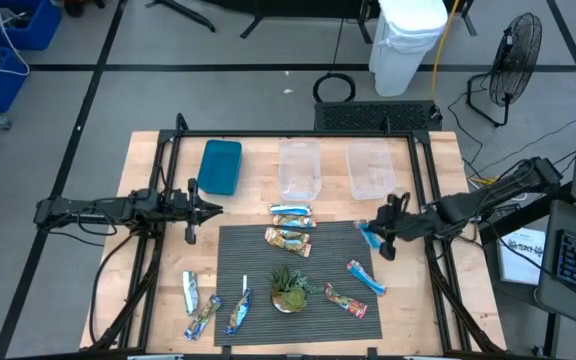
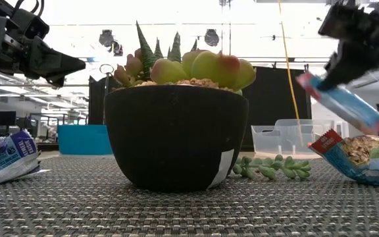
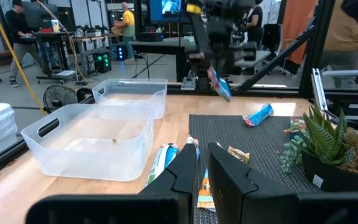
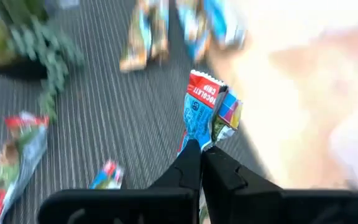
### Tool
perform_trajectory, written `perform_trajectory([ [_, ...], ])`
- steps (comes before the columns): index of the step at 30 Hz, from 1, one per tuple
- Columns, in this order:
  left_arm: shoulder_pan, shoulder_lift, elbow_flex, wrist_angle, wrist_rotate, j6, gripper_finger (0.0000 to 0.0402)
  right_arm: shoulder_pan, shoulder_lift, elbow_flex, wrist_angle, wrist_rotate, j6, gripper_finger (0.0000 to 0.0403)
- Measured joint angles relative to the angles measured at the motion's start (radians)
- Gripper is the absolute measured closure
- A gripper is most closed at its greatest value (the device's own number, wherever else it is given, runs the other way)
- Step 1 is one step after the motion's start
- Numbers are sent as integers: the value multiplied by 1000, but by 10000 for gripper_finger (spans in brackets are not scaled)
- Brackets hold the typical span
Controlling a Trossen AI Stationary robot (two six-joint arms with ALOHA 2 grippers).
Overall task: Pick and place Granola Bars by type
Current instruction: Put the blue granola bar into the right transparent bin
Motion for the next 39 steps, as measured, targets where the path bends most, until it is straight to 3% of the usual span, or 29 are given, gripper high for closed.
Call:
perform_trajectory([
  [3,0,0,0,0,0,0,355,0,-71,-2,63,49,-121,403],
  [7,0,0,0,0,0,0,355,0,-147,-40,215,40,-290,403],
  [13,0,0,0,0,0,0,355,-14,-254,-118,339,1,-388,403],
  [15,0,0,0,0,0,0,355,-24,-287,-148,424,-127,-395,403],
  [20,0,0,0,0,0,0,355,-49,-322,-200,645,-774,-309,403],
  [22,0,0,0,0,0,0,355,-43,-321,-208,692,-915,-258,403],
  [30,0,0,0,0,0,0,355,-15,-289,-210,674,-925,-478,403],
  [35,0,0,0,0,0,0,355,-15,-272,-210,684,-913,-496,403],
  [39,0,0,0,0,0,0,355,-17,-272,-210,691,-825,-500,403],
])
